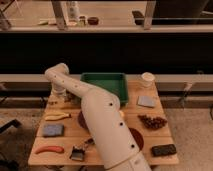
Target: Place fork in purple bowl
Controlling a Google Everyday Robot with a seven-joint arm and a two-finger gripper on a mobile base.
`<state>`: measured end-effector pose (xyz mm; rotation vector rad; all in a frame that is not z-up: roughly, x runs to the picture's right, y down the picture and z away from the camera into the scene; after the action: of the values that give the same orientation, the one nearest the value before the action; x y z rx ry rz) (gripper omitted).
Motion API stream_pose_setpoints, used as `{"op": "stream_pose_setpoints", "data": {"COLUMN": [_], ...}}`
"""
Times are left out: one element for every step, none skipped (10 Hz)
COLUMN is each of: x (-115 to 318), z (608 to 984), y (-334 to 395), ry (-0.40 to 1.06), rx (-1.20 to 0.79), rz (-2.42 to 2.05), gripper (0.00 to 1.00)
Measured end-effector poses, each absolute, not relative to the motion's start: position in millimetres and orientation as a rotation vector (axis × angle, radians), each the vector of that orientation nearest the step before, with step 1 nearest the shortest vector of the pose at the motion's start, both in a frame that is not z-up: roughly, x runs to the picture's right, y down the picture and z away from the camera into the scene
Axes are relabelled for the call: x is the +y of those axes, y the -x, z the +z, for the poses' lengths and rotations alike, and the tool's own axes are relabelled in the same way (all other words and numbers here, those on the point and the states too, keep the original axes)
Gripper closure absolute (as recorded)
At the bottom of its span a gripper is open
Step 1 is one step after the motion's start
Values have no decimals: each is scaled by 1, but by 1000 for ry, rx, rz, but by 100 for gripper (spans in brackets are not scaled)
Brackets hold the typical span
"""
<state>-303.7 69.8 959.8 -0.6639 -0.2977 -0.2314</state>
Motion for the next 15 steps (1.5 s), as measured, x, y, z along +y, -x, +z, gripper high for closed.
{"op": "stream_pose_setpoints", "data": {"x": [71, 69, 68, 68, 69, 73, 75, 75, 73, 73, 72, 73, 67, 63, 61], "z": [961, 960, 959, 960, 962, 963, 964, 962, 961, 961, 961, 956, 947, 939, 933], "y": [304, 304, 303, 302, 301, 302, 302, 302, 302, 302, 302, 300, 299, 298, 298], "ry": [666, 664, 664, 660, 665, 681, 688, 690, 688, 686, 686, 690, 689, 691, 692], "rx": [-299, -298, -295, -289, -293, -295, -299, -298, -299, -298, -299, -279, -261, -243, -225], "rz": [-232, -233, -237, -240, -237, -244, -246, -248, -249, -250, -250, -238, -213, -193, -172], "gripper": [63, 65, 65, 66, 71, 78, 87, 94, 96, 96, 96, 96, 96, 96, 96]}}
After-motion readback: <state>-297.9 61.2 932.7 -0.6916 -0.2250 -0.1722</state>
